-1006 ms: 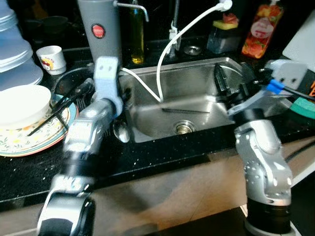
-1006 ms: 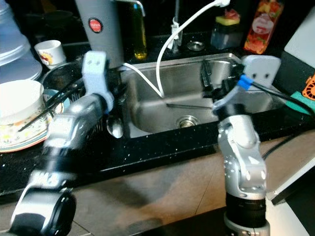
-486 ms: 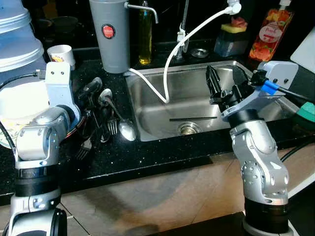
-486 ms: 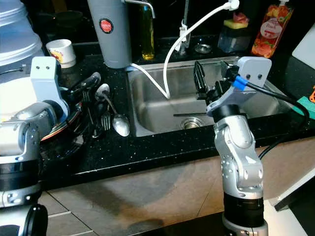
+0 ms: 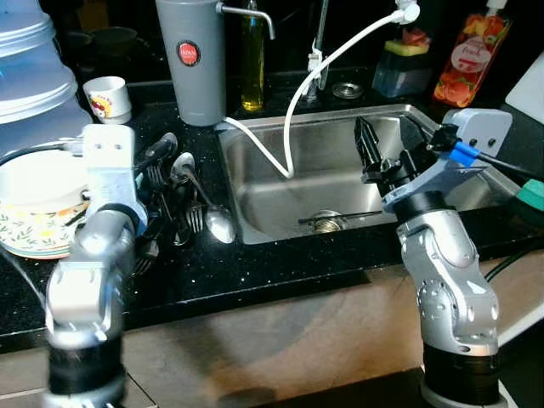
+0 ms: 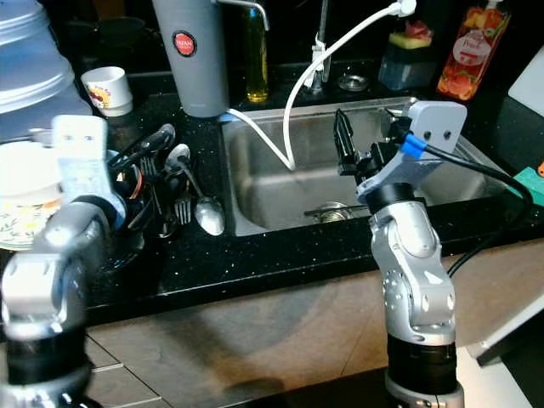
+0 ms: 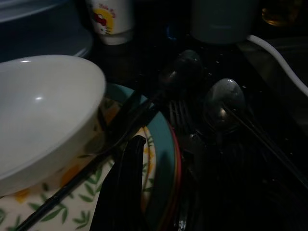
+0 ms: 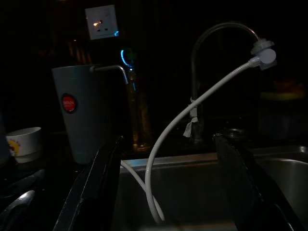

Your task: Kitchen organization

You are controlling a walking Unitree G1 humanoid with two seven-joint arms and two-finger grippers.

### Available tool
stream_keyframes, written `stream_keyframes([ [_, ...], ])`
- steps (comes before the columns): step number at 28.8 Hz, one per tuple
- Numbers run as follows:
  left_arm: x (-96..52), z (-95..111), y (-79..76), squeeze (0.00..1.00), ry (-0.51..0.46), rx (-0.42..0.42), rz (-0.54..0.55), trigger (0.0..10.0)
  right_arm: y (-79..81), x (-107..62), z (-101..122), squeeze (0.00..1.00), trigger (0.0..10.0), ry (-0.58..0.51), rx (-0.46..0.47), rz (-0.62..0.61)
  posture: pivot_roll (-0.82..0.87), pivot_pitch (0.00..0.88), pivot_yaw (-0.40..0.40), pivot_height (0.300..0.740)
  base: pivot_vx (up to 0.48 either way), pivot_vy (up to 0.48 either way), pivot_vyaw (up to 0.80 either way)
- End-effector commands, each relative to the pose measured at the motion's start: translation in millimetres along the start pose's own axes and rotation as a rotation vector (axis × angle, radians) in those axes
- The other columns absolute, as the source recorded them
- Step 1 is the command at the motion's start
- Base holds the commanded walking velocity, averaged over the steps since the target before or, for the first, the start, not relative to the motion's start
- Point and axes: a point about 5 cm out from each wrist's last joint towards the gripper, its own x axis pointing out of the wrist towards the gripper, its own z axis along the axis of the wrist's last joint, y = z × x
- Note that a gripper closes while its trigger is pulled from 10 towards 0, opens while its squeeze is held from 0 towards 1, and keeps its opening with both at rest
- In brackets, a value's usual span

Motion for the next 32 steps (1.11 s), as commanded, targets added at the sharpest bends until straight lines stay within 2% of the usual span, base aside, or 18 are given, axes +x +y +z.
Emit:
stream_keyframes([
  [1,-7.6,-1,3.6,0.0,-0.018,0.001,0.075,10.0,1.0,1.6,-5,0.0,10.0,0.02,0.012,0.005,0.06,0.023,-0.024,0.74,0.0,0.0,0.0],
  [9,-17.8,-5,4.2,0.0,-0.014,-0.05,0.141,10.0,2.4,3.2,-6,0.0,10.0,0.02,0.021,0.01,0.06,0.02,-0.023,0.74,0.0,0.0,0.0],
  [10,-16.9,-6,6.2,1.0,-0.003,-0.066,0.165,10.0,2.4,3.4,-6,0.0,10.0,0.02,0.021,0.01,0.06,0.016,-0.024,0.74,0.0,0.0,0.0],
  [13,-6.4,-12,8.3,1.0,0.07,-0.182,0.194,10.0,2.7,3.3,-5,0.0,10.0,0.019,0.021,0.012,0.06,0.014,-0.025,0.74,0.0,0.0,0.0],
  [16,-3.1,-12,8.2,1.0,0.076,-0.204,0.196,10.0,2.5,3.6,-5,0.0,10.0,0.019,0.021,0.012,0.05,0.007,-0.028,0.74,0.0,0.0,0.0],
  [17,1.9,-11,8.2,0.0,0.076,-0.238,0.196,10.0,2.4,3.7,-5,0.0,10.0,0.017,0.02,0.012,0.05,0.007,-0.028,0.74,0.0,0.0,0.0],
  [19,12.7,-8,4.8,0.0,0.09,-0.295,0.175,10.0,1.6,3.9,-4,0.0,10.0,0.013,0.018,0.01,0.05,0.0,-0.026,0.74,0.0,0.0,0.0],
  [27,25.1,-16,-3.2,0.0,0.16,-0.389,0.142,10.0,1.4,5.6,-2,0.0,10.0,0.002,0.016,0.006,0.03,0.0,-0.019,0.74,0.0,0.0,0.0],
  [29,25.5,-27,-6.5,0.0,0.225,-0.352,0.148,10.0,0.6,4.7,-2,0.0,10.0,0.003,0.015,0.003,0.02,0.0,-0.02,0.74,0.0,0.0,0.0],
  [31,25.4,-29,-6.8,0.0,0.235,-0.351,0.153,10.0,0.4,4.4,-2,0.0,10.0,0.004,0.014,0.002,0.02,0.0,-0.02,0.74,0.0,0.0,0.0],
  [32,24.9,-36,-5.3,0.0,0.27,-0.341,0.178,10.0,0.3,4.2,-2,0.0,10.0,0.003,0.013,0.002,0.02,0.0,-0.02,0.74,0.0,0.0,0.0],
])
